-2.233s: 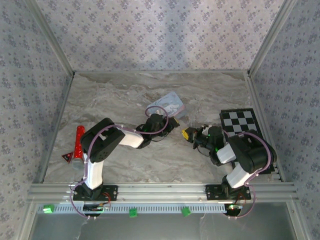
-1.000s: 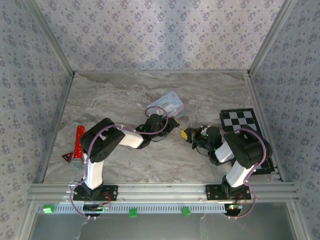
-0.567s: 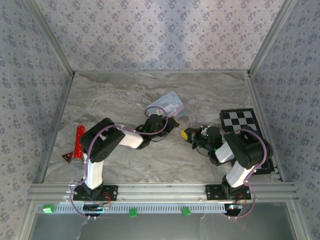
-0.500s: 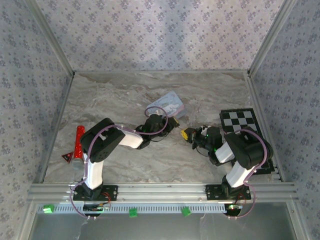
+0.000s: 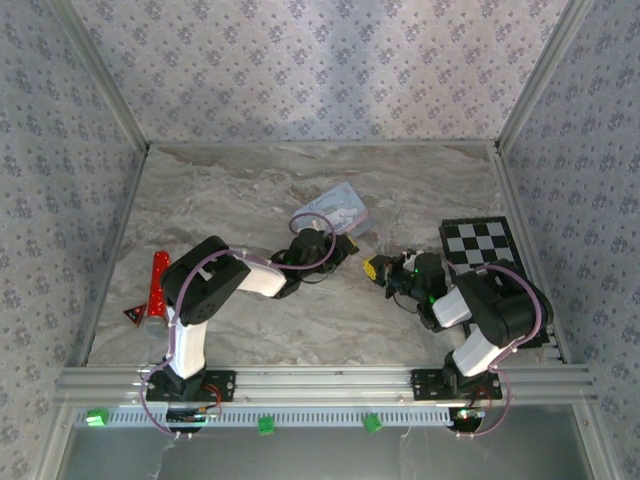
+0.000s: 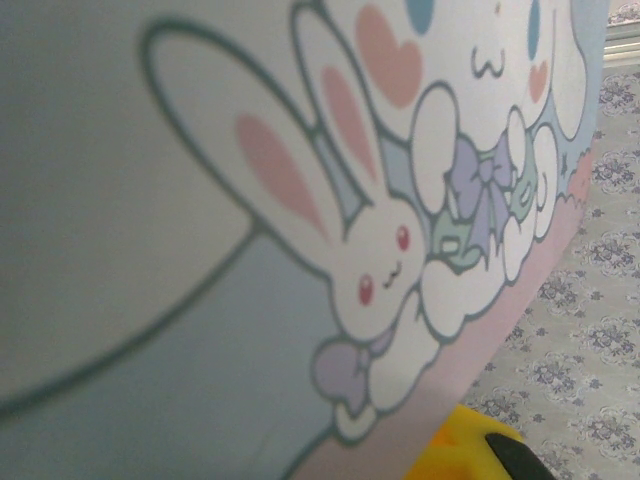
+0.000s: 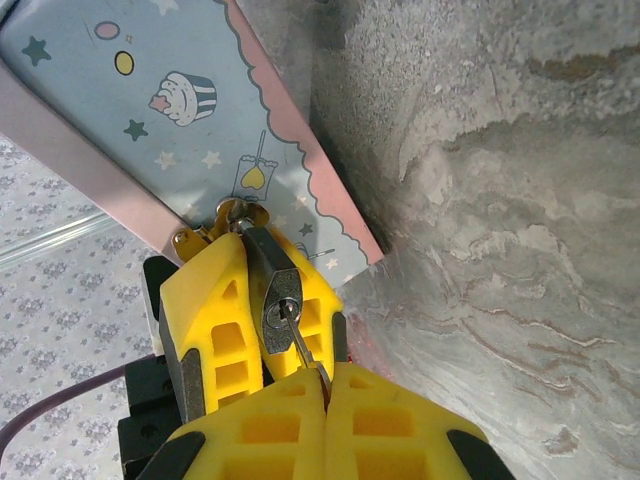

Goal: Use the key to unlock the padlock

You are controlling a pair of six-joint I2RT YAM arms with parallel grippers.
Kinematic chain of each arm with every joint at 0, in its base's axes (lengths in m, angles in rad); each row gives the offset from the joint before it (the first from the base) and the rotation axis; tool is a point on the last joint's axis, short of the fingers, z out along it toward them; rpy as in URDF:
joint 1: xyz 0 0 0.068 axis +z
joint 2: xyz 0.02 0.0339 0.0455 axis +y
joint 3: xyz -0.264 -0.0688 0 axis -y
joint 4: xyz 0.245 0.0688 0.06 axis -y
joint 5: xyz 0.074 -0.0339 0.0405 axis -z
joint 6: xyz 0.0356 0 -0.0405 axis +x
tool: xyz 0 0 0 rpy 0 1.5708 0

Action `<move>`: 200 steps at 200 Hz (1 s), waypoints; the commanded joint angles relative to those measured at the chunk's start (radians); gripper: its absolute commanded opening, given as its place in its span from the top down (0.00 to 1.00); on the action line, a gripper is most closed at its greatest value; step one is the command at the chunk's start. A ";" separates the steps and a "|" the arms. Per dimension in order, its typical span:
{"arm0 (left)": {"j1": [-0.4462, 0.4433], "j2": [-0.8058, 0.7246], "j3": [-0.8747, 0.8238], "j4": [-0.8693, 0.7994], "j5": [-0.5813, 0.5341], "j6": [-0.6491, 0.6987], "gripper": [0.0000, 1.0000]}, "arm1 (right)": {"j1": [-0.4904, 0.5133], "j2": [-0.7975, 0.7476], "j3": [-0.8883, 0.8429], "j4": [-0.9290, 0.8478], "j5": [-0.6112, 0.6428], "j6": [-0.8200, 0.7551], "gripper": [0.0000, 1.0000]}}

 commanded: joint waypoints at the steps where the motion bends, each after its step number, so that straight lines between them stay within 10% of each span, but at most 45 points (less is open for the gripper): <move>1: 0.001 0.063 -0.041 -0.130 0.081 -0.118 0.86 | -0.002 -0.006 0.014 -0.006 0.009 -0.021 1.00; 200: -0.014 0.059 -0.029 -0.120 0.095 -0.121 0.85 | 0.018 0.004 0.063 -0.031 0.015 -0.045 1.00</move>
